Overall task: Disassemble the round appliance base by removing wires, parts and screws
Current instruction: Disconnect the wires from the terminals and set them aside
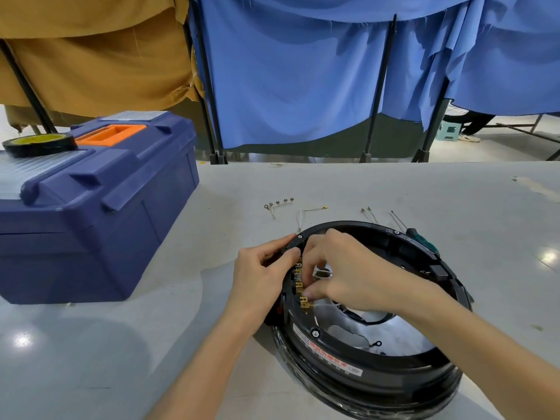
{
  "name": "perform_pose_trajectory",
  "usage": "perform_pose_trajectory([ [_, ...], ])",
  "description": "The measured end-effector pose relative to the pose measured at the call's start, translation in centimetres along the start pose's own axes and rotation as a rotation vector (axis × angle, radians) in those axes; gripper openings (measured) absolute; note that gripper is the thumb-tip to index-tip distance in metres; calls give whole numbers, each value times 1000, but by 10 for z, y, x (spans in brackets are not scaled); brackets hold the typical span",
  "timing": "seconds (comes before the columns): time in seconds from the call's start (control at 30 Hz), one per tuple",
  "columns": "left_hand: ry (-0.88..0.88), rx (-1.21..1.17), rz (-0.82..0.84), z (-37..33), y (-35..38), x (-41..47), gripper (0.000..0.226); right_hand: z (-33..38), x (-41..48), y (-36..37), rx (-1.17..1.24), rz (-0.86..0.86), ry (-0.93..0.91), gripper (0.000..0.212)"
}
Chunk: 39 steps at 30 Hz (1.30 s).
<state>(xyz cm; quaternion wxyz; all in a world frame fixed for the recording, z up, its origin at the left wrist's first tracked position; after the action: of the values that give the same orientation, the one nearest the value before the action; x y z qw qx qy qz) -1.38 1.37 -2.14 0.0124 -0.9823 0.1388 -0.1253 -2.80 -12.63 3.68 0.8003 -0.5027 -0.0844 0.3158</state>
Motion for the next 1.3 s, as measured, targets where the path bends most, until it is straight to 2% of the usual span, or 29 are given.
perform_pose_trajectory([
  [0.37, -14, 1, -19, 1, -1, 0, 36, 3, 2, 3, 20, -72, 56, 16],
  [0.57, -31, -12, -35, 0, -1, -1, 29, 1, 5, 6, -11, 1, 67, 15],
  [1.07, -40, -1, -25, 0, -1, 0, 24, 4, 3, 2, 37, 36, 51, 40],
  [1.3, -33, -3, -25, 1, -1, 0, 29, -2, 3, 2, 38, 24, 34, 28],
])
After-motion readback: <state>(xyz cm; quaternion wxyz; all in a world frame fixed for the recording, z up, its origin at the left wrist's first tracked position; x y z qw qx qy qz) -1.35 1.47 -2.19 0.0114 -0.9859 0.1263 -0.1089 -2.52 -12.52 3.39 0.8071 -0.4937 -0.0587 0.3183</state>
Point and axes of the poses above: each hand's wrist, its own x-axis towards the middle knuckle, its own y-axis out of the palm, z = x × y, the point moved 1 cm from there along x, towards the middle knuckle, and after that the axes turned 15 degrees about z, right-handed, at the moved point
